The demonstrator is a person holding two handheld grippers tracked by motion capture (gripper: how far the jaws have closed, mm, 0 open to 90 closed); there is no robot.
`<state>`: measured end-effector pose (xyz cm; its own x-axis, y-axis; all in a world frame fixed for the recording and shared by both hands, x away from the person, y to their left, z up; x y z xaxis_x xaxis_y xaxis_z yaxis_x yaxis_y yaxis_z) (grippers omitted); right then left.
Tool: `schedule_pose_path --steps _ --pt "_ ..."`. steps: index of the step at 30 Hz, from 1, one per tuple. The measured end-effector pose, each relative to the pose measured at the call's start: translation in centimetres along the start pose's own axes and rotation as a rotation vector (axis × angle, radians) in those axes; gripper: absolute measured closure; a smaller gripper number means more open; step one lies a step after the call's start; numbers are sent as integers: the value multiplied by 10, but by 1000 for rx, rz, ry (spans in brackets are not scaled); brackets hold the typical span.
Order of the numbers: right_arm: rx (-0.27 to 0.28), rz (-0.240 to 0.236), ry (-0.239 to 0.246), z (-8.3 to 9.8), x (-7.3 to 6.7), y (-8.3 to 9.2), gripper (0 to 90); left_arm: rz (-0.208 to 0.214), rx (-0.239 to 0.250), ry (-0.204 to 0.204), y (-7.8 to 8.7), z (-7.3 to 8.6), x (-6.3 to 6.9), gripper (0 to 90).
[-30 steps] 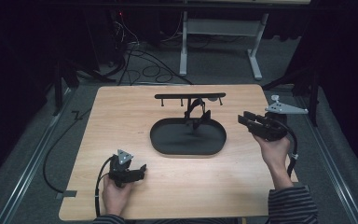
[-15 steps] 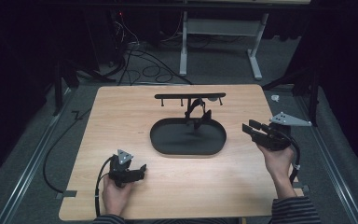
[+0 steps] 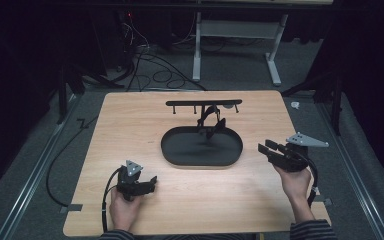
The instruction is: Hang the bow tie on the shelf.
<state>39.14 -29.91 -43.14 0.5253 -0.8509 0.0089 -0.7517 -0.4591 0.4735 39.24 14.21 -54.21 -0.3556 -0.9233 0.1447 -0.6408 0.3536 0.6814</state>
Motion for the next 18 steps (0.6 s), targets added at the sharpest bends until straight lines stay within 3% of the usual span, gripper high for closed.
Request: schedule_pose_path --steps 18 --pt "-90 8 -32 51 -9 -23 595 -1 1 0 0 0 0 174"
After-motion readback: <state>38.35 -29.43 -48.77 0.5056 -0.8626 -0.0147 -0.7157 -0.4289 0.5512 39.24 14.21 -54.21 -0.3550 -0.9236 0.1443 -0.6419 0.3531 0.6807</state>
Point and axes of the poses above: each handheld gripper's, and its own axes: y roughly backward along the jaws, z roughly out of its underside, x roughly to its right, the point moved 5 cm from there along -y, roughly forward along the jaws, and after that the axes turned 10 degrees about y, right-handed, at the moved point
